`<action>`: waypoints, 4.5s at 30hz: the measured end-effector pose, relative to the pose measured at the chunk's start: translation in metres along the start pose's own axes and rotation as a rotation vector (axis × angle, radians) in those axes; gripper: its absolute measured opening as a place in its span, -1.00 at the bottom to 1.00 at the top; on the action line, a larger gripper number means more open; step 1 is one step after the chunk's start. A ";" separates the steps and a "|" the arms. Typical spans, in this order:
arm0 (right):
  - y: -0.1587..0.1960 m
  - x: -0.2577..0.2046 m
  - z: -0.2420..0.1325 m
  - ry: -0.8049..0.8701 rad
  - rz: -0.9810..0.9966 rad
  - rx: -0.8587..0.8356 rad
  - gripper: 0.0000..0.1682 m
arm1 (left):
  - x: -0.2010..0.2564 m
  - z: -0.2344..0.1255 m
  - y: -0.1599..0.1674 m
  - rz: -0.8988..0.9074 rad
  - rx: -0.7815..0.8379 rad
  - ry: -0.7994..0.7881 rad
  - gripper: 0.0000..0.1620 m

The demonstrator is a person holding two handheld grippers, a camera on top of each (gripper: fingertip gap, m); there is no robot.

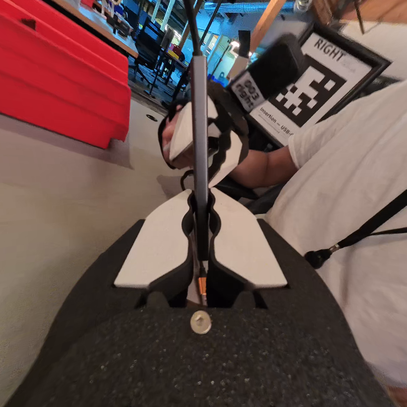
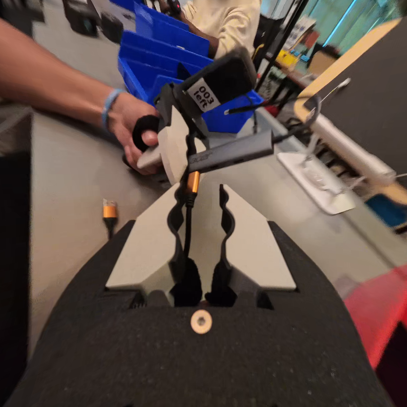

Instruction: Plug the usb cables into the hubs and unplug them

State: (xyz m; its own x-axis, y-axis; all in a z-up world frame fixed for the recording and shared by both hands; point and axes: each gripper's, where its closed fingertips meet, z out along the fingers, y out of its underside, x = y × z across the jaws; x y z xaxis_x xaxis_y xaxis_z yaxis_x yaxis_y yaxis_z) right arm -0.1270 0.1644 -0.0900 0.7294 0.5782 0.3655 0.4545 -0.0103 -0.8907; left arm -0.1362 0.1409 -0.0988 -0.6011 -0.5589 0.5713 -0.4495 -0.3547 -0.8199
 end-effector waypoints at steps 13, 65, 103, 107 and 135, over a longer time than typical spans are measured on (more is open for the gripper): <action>-0.006 -0.002 0.004 0.138 -0.250 0.001 -0.88 | 0.002 -0.002 -0.006 -0.148 0.044 0.057 -0.89; 0.012 -0.025 0.000 0.013 -0.193 -0.039 -0.89 | -0.002 -0.009 0.002 0.001 -0.031 0.015 -0.88; -0.004 -0.010 -0.004 -0.294 0.772 0.140 -0.95 | -0.001 -0.009 -0.011 0.207 0.036 -0.088 -0.88; -0.008 0.009 0.001 -0.248 0.996 0.238 -0.95 | -0.015 -0.010 -0.019 0.167 0.107 -0.176 -0.82; 0.047 0.038 0.019 0.092 -0.347 -0.532 -0.74 | -0.037 -0.014 -0.008 0.021 -0.078 -0.386 -0.83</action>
State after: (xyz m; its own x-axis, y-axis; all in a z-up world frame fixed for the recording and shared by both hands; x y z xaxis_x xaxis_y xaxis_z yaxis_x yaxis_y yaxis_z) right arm -0.0877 0.2009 -0.1233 0.5241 0.5488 0.6512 0.8465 -0.2518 -0.4691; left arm -0.1192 0.1746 -0.1124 -0.3248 -0.8116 0.4856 -0.4977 -0.2900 -0.8174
